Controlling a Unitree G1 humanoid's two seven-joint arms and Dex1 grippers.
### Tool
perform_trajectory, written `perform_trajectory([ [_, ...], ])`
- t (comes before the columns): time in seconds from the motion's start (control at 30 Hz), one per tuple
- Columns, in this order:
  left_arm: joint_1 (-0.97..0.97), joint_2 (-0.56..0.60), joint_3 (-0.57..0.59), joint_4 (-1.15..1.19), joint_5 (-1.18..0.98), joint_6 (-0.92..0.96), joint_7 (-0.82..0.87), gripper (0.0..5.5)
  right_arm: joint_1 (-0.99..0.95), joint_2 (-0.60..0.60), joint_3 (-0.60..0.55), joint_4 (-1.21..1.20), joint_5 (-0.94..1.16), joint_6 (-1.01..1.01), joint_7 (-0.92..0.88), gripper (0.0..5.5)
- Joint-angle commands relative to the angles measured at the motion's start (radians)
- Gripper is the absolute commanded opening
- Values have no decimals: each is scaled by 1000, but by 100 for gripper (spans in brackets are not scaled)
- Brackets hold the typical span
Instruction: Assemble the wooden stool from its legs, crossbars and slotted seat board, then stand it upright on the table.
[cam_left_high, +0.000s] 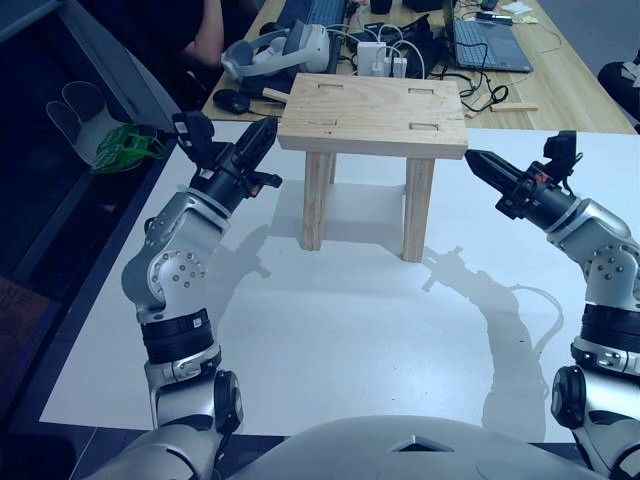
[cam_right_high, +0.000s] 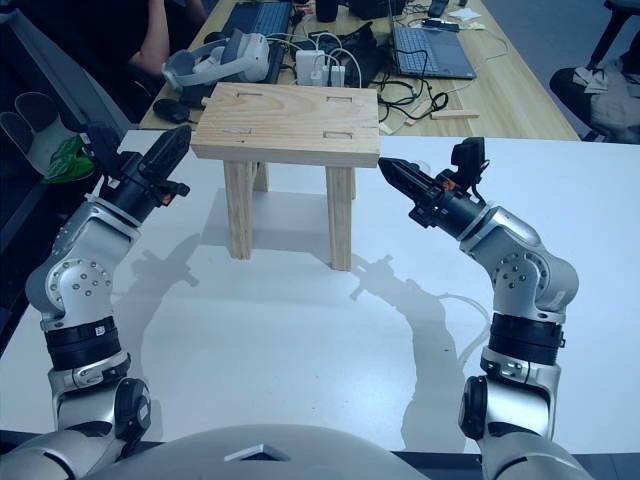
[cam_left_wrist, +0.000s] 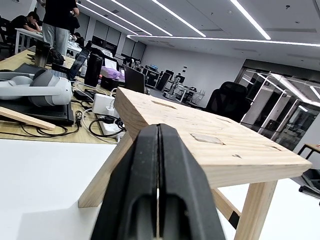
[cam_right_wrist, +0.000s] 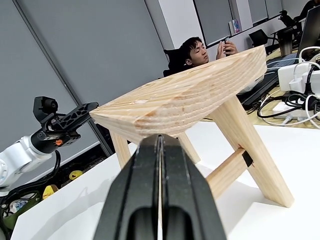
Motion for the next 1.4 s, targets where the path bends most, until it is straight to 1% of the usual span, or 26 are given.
perform_trajectory([
  [0.03, 29, -64, -118, 36, 71, -55, 6, 2, 23, 35, 78, 38, -31, -24, 8, 0],
  [0.2, 87, -54, -117, 48, 131, -139, 26, 2, 79, 24, 32, 110, -87, -105, -68, 0],
  [0.3, 110, -64, -118, 80, 218, -244, 68, 2, 65, 60, 31, 226, -207, -221, -219, 0],
  [0.37, 115, -96, -115, 104, 278, -332, 128, 2, 53, 96, 31, 284, -264, -272, -317, 0],
  [0.47, 105, -137, -96, 154, 364, -449, 245, 2, 22, 134, -8, 341, -321, -375, -463, 0],
  [0.53, 88, -133, -130, 198, 450, -520, 284, 2, 6, 137, -4, 364, -410, -500, -561, 0],
  [0.6, 81, -159, -185, 241, 496, -560, 286, 2, 12, 146, 22, 370, -474, -579, -606, 0],
  [0.67, 96, -183, -226, 303, 544, -597, 300, 2, 15, 149, 38, 385, -504, -623, -617, 0],
  [0.77, 76, -197, -215, 362, 565, -642, 335, 2, 21, 144, 77, 394, -567, -691, -622, 0],
  [0.87, 61, -202, -229, 385, 581, -675, 336, 2, 25, 136, 98, 394, -619, -725, -637, 0],
  [1.1, -3, -207, -219, 426, 560, -687, 325, 2, -16, 125, 74, 419, -613, -707, -642, 0],
  [1.23, -27, -201, -208, 442, 566, -697, 343, 2, -63, 125, 77, 466, -628, -739, -659, 0],
  [1.4, -26, -189, -182, 380, 564, -667, 370, 2, -106, 134, 96, 452, -636, -731, -672, 0],
])
